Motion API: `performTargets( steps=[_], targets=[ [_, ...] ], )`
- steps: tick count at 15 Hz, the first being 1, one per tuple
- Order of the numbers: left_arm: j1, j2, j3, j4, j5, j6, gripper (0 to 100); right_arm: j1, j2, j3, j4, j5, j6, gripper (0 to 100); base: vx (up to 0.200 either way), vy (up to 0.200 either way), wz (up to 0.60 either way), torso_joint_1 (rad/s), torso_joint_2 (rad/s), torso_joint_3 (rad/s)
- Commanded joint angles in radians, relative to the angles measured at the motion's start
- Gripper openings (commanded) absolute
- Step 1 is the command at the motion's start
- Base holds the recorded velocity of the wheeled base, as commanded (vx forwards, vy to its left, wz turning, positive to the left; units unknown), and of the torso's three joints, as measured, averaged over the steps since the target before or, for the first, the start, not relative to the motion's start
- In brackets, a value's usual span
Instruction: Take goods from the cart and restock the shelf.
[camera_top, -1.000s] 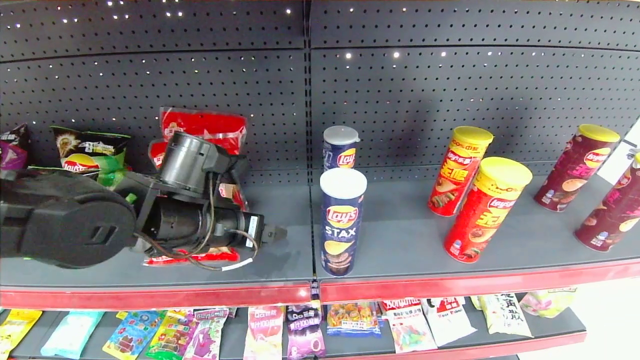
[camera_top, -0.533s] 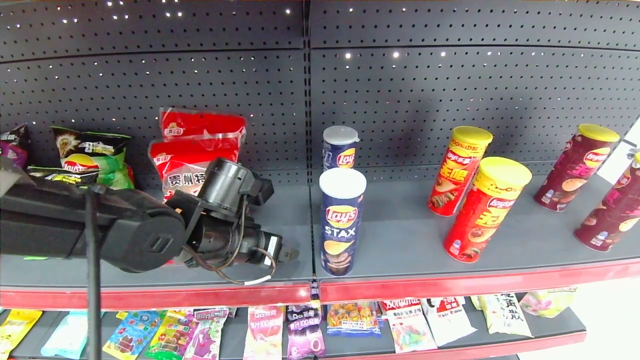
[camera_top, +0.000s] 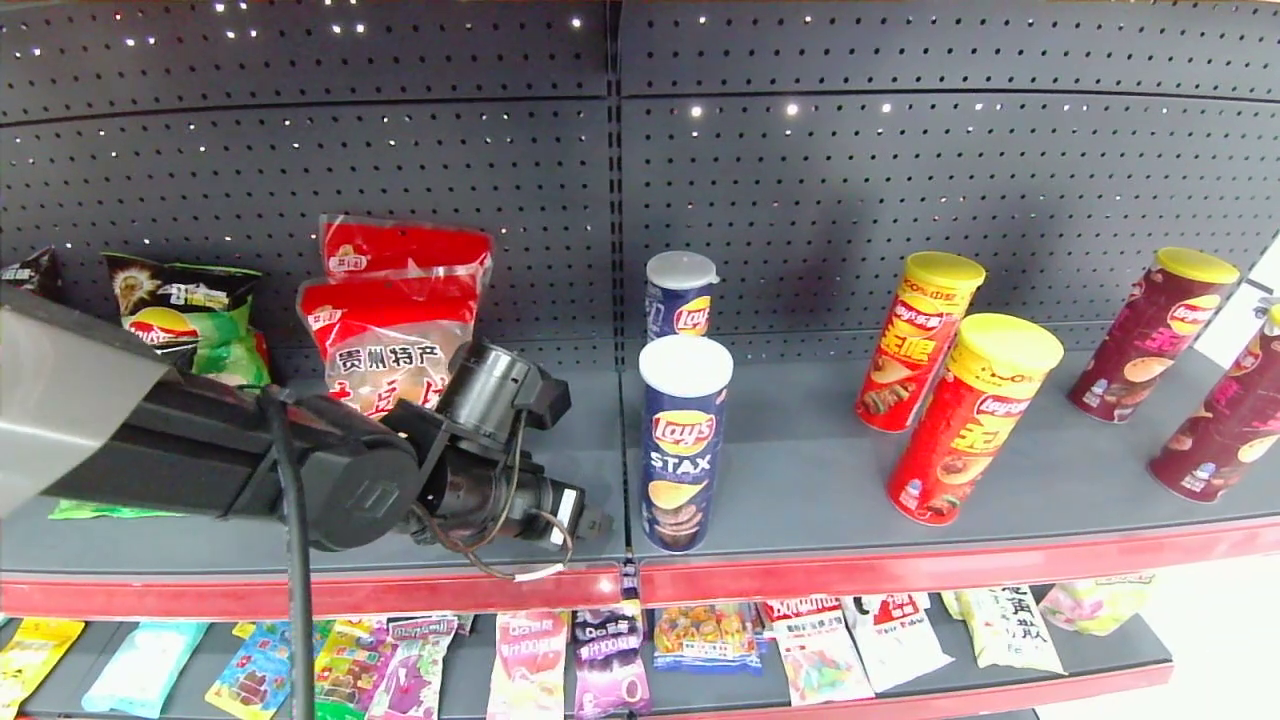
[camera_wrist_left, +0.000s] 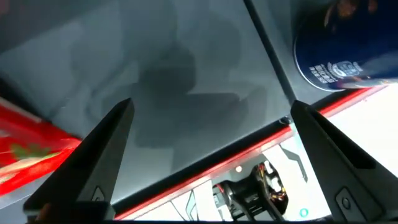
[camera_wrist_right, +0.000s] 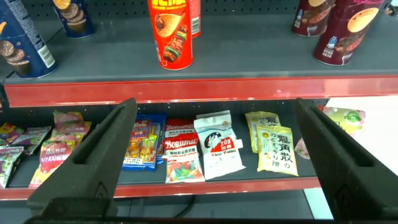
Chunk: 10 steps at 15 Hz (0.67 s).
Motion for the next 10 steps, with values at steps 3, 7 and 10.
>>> performTargets(
  steps=[3, 7, 10],
  targets=[
    [-0.001, 0.031, -0.031, 0.0, 0.001, 0.0, 100, 0.0, 0.001, 0.0, 0.0, 0.0, 0.0, 100, 0.0, 0.0, 0.0, 0.0, 0.0, 0.0],
    [-0.015, 0.052, -0.052, 0.0, 0.001, 0.0, 100, 0.0, 0.001, 0.0, 0.0, 0.0, 0.0, 100, 0.0, 0.0, 0.0, 0.0, 0.0, 0.0],
    [-0.015, 0.07, -0.08, 0.002, 0.003, 0.0, 100, 0.0, 0.001, 0.0, 0.0, 0.0, 0.0, 100, 0.0, 0.0, 0.0, 0.0, 0.0, 0.0]
  ],
)
